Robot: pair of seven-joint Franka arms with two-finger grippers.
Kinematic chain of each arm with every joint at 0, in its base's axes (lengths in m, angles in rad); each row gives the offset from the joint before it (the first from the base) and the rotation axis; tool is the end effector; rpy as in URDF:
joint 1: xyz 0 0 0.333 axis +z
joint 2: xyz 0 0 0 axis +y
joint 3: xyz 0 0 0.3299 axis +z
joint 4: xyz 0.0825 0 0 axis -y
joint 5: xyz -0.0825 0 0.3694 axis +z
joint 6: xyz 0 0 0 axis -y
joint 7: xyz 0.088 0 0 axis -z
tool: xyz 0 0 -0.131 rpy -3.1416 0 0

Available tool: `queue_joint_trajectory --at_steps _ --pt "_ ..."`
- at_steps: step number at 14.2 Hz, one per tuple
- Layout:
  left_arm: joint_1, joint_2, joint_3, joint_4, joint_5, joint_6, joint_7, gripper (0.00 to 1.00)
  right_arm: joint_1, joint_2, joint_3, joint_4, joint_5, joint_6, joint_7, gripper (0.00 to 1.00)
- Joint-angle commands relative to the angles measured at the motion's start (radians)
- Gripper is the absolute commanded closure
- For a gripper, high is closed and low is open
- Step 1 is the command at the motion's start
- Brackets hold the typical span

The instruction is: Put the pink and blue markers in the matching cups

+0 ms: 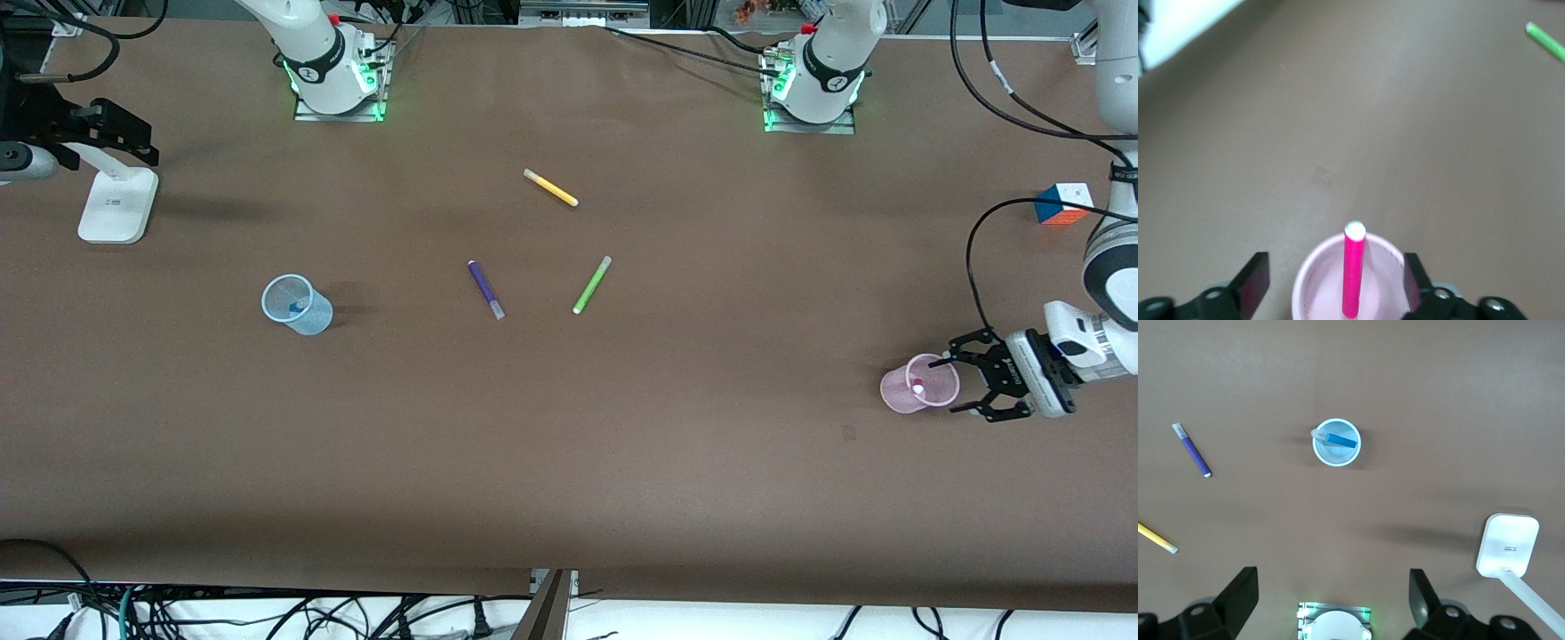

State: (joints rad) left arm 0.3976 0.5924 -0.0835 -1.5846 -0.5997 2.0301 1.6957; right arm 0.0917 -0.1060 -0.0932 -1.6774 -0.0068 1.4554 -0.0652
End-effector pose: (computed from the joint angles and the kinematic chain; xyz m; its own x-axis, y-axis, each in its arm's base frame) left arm 0.6576 0.1751 0.2899 0.4563 -0.7179 0.5258 -0.8813 -0.4463 0.1556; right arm 0.4890 -0.0042 0.6115 0.9912 0.0645 -0.1157 0.0637 -0.9979 -0.0106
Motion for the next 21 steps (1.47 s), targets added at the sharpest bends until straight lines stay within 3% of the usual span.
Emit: queue_joint_trajectory --at_steps 1,5,9,11,13,17,21 --pt "-0.031 -0.162 -0.015 -0.012 0.160 -0.077 -0.335 0.00 0.000 0.015 -0.005 0.030 0.018 -0.013 0.015 0.00" --pt "-0.120 -0.333 -0.016 -0.011 0.305 -0.238 -0.747 0.00 -0.001 0.028 -0.005 0.048 0.013 -0.023 0.015 0.00" --pt "-0.313 -0.462 -0.018 -0.003 0.513 -0.370 -1.173 0.00 -0.001 0.031 -0.003 0.058 0.011 -0.027 0.016 0.00" --pt "-0.382 -0.477 -0.042 0.024 0.555 -0.439 -1.368 0.00 -0.001 0.035 -0.005 0.059 0.011 -0.030 0.015 0.00" --pt "-0.391 -0.477 -0.123 0.058 0.564 -0.464 -1.548 0.00 -0.003 0.035 -0.005 0.061 0.011 -0.030 0.015 0.00" --pt "-0.391 -0.477 -0.239 0.084 0.630 -0.513 -1.775 0.00 -0.001 0.035 -0.005 0.061 0.011 -0.032 0.015 0.00" --pt "-0.384 -0.476 -0.243 0.084 0.632 -0.518 -1.783 0.00 -0.001 0.035 -0.005 0.061 0.011 -0.033 0.016 0.00"
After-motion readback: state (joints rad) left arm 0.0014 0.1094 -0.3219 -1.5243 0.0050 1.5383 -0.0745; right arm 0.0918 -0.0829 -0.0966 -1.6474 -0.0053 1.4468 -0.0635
